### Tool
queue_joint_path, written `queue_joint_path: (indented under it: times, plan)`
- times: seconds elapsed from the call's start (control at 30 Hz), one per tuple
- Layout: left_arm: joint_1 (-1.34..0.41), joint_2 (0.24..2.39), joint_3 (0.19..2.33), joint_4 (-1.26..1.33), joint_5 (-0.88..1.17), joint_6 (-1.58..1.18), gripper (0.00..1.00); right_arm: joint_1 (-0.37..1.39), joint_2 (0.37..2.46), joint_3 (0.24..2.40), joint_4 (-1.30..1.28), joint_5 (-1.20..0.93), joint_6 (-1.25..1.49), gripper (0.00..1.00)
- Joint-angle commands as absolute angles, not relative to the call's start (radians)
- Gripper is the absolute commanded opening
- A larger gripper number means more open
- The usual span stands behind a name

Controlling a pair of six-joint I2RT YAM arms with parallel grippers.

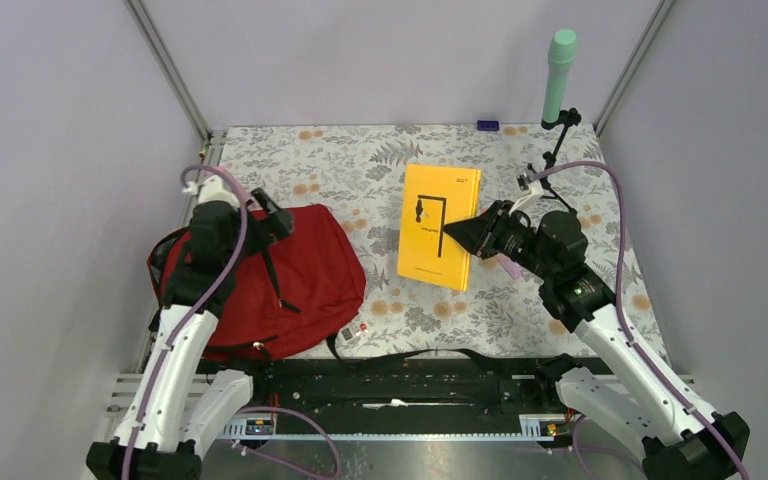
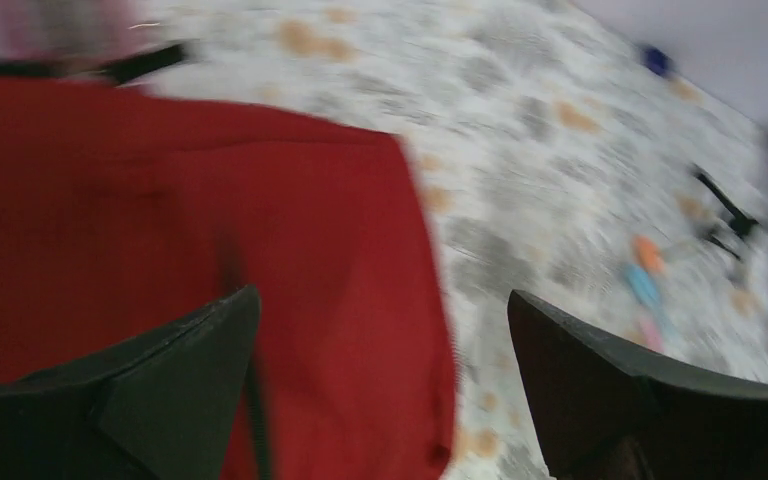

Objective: Pack the student bag
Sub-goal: Pick up the book from the center of the board, then adjust the student bag at the center of the board.

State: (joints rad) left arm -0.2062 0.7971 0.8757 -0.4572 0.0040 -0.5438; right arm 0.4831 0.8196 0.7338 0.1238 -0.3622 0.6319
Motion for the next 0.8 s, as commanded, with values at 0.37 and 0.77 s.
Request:
queue_joint_path:
  times: [0.37, 0.77]
  plan:
    - [0.348, 0.629, 0.837, -0.700, -0.535, -0.610, 0.99, 0.444, 0.862, 0.806, 0.075, -0.414, 0.651, 0.00]
    - [0.739, 0.690, 0.712, -0.672, -0.233, -0.567, 0.99, 0.440, 0.877, 0.813, 0.075, -0.471, 0.657, 0.00]
